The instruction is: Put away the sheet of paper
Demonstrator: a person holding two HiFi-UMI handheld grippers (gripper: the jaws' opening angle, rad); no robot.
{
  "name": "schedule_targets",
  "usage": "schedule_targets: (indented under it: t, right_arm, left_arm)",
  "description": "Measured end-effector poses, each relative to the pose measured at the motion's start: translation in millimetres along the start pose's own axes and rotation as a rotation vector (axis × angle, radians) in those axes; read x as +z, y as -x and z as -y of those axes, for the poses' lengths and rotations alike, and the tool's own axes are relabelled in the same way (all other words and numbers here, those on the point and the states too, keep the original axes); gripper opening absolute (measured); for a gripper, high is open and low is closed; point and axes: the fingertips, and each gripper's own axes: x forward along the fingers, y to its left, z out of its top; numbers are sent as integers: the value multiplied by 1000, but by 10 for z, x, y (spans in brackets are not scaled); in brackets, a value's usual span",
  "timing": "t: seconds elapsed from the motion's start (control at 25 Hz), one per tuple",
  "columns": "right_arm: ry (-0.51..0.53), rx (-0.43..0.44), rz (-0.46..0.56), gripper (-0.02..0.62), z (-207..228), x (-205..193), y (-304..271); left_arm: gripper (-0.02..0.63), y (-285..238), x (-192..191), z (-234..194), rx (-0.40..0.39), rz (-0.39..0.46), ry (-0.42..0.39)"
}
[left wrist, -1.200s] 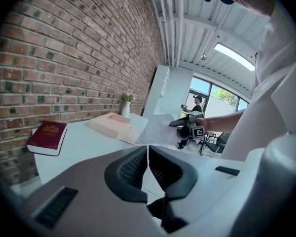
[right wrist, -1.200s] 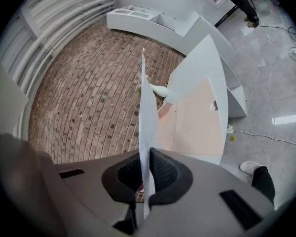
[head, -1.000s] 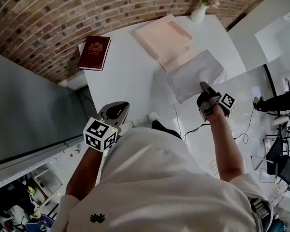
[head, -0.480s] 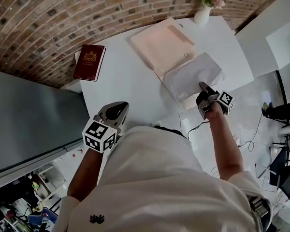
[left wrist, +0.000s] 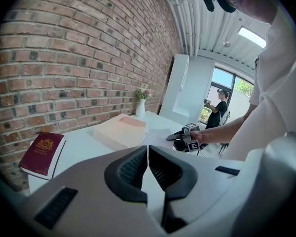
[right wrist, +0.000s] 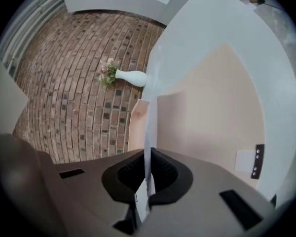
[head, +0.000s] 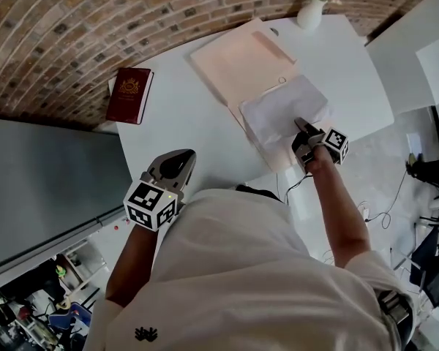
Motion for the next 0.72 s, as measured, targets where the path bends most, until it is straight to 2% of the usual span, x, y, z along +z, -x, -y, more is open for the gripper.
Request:
schedule_targets:
  t: [0.72]
  right_arm:
    - [46, -5, -117, 28, -140, 26, -768]
  left_arm:
    - [29, -144, -29, -23, 112, -23, 57]
